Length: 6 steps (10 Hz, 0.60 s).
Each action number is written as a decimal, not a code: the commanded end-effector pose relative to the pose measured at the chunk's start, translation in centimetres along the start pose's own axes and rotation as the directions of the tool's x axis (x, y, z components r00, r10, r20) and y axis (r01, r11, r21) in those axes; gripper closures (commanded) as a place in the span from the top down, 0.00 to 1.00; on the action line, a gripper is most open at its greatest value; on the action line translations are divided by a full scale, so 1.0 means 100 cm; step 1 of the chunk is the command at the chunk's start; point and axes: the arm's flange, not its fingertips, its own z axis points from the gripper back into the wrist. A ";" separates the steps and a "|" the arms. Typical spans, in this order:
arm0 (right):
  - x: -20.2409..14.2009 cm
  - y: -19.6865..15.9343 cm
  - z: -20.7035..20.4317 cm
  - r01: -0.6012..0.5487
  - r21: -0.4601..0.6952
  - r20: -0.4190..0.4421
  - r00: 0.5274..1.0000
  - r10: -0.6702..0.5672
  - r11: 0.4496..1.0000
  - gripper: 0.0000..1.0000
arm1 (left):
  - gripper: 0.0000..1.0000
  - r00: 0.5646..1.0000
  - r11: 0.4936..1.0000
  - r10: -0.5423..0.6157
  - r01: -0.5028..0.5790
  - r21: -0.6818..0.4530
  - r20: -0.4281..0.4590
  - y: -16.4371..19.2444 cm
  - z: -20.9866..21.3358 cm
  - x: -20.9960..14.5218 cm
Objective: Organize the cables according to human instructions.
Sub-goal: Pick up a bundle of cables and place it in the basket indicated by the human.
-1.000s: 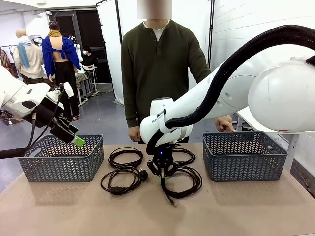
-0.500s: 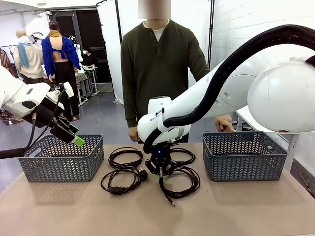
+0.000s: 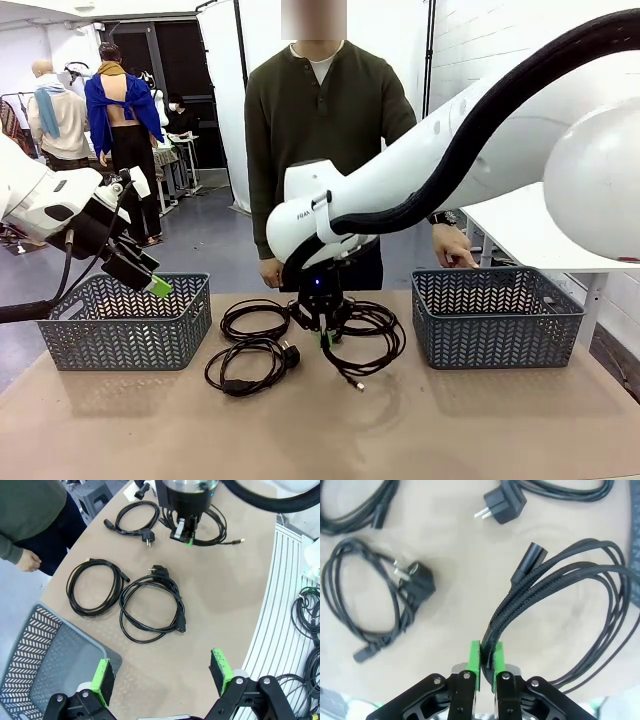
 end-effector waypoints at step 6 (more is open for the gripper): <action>-0.014 -0.043 0.079 -0.751 -0.076 -0.126 0.660 0.741 0.656 0.00 | 1.00 1.000 1.000 -0.005 0.005 -0.015 0.012 0.002 -0.001 -0.003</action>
